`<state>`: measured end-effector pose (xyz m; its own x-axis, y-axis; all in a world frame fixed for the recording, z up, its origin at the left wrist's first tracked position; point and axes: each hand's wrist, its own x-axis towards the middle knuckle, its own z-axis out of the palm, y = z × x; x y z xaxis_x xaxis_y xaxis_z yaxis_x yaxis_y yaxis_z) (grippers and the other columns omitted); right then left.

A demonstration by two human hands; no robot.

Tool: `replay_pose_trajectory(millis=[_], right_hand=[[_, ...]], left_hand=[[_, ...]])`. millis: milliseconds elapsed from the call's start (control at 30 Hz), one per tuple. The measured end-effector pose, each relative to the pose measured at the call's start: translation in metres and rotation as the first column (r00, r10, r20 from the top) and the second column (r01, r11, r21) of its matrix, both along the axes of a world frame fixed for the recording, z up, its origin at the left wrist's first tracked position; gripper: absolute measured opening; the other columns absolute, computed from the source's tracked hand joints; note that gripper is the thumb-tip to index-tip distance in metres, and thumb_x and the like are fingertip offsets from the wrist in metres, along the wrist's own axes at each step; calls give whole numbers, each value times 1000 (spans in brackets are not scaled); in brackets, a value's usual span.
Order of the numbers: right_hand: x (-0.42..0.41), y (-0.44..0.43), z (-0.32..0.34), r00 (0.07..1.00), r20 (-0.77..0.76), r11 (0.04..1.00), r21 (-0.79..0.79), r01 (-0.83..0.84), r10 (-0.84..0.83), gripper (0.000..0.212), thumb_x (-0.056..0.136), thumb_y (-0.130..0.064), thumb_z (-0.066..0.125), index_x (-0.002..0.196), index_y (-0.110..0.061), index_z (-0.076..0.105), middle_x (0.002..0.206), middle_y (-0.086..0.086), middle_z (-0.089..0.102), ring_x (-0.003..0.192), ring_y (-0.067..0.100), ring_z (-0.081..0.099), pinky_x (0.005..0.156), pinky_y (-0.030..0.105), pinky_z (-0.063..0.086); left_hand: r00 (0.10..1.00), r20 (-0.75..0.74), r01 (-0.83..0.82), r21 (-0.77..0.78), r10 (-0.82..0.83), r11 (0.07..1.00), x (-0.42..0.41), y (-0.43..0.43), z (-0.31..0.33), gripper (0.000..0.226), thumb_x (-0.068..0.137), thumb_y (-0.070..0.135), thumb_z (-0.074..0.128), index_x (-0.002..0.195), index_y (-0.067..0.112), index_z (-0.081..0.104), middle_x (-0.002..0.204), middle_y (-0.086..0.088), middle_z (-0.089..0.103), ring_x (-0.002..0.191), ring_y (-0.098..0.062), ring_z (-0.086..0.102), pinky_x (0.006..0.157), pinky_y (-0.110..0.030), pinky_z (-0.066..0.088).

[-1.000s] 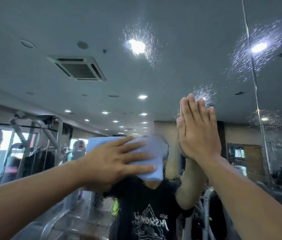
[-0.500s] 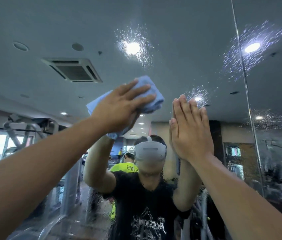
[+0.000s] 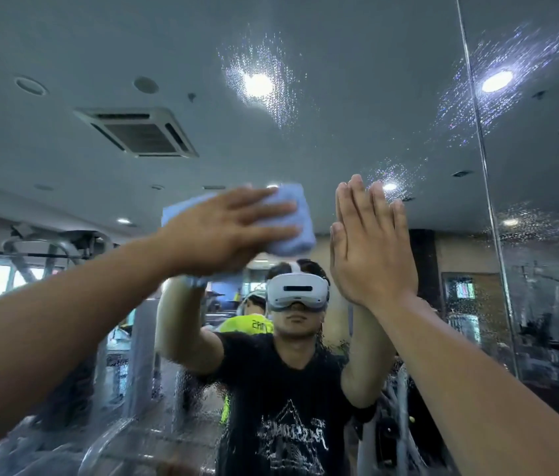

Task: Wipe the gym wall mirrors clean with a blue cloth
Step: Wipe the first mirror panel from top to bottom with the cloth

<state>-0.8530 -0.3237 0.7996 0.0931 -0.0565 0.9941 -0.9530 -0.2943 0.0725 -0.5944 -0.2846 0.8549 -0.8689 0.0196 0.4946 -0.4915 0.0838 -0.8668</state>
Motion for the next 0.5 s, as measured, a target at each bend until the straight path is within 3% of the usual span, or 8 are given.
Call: replay_pose_trajectory(millis=[133,233,333,500], right_hand=[[-1,0,0,1000,-6,1000,30,1,0,64,106,-40,10,165,-18,14,173,1,5,159,25,3,125,39,-9],[-2,1,0,1000,-6,1000,18,-8,8,63,106,-40,11,165,-17,16,172,2,9,159,26,6,125,41,-6],[-2,0,1,1000,-16,1000,11,-14,15,64,105,-39,11,164,-14,21,171,5,14,158,30,11,125,45,0],[-1,0,0,1000,-12,1000,26,2,-2,65,104,-39,10,164,-15,18,172,4,12,158,29,9,126,46,-1]], left_hand=[[962,-274,7,-33,-16,999,-26,2,29,48,94,20,48,141,16,58,149,-13,51,139,-42,44,108,-57,42],[944,-324,44,-58,-60,997,-39,-4,4,47,93,20,56,139,18,59,149,-10,52,139,-41,44,107,-56,43],[985,-163,58,-24,-61,998,-40,-4,-35,50,89,19,67,139,23,60,152,-6,49,143,-37,41,111,-52,40],[973,229,-52,116,25,992,-13,7,-92,59,93,16,49,150,31,48,162,1,34,151,-30,26,117,-53,33]])
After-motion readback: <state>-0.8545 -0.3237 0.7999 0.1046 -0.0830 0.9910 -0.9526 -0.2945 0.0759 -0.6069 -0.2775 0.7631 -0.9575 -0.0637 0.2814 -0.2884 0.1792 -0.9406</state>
